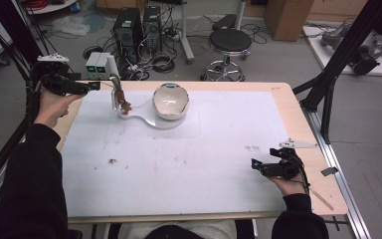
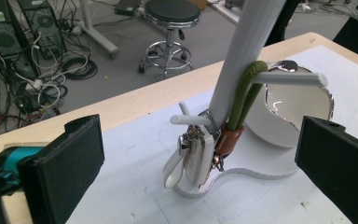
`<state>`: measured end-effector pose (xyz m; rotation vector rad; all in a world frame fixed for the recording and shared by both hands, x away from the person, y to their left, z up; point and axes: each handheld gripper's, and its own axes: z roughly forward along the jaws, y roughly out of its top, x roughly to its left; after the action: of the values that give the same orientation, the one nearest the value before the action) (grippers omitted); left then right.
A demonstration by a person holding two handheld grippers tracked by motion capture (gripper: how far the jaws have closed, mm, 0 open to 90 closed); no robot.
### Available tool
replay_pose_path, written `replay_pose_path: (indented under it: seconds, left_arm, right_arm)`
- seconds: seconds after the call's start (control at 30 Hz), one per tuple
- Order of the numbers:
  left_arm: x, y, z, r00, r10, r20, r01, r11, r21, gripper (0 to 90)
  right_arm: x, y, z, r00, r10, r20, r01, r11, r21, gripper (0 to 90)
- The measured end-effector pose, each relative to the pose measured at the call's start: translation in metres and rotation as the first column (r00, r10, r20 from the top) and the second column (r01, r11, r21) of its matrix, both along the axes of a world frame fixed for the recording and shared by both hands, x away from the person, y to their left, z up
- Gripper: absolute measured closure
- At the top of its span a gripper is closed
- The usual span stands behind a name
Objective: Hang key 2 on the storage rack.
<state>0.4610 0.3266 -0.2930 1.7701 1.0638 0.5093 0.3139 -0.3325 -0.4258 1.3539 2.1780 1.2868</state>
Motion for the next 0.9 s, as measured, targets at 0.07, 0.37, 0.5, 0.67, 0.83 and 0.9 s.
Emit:
replay_pose_path:
  seconds: [0.07,0.37,0.5,0.67,0.83,0.9]
  left_arm:
    - [-0.005,-0.001,0.0,0.9998,0.007,0.016,-0.007,1.0,0.005,1.7]
    - [-0.022,-0.008,-0.007,0.9986,0.021,0.049,-0.022,0.9991,0.037,1.7]
    - [-0.029,-0.011,-0.013,0.9988,0.01,0.048,-0.012,0.9993,0.036,1.7]
    - [-0.039,-0.015,-0.021,0.9979,0.0,0.065,-0.002,0.9996,0.027,2.3]
    - [-0.05,-0.019,-0.029,0.998,-0.012,0.062,0.01,0.9995,0.031,2.3]
    - [-0.054,-0.021,-0.032,0.998,-0.018,0.06,0.017,0.9994,0.031,2.3]
  right_arm:
    - [0.0,0.0,0.0,1.0,0.0,0.0,0.0,1.0,0.0,0.6]
    - [0.001,0.002,0.0,1.0,0.006,0.002,-0.006,1.0,0.0,0.6]
    - [0.0,0.002,0.001,0.9999,0.011,0.005,-0.011,1.0,0.001,0.6]
    - [0.0,0.001,0.001,0.9999,0.01,0.008,-0.01,1.0,0.005,0.6]
    - [-0.001,-0.001,0.001,0.9999,0.008,0.008,-0.008,1.0,0.007,0.6]
    - [-0.001,-0.001,0.001,0.9999,0.007,0.01,-0.007,1.0,0.01,0.6]
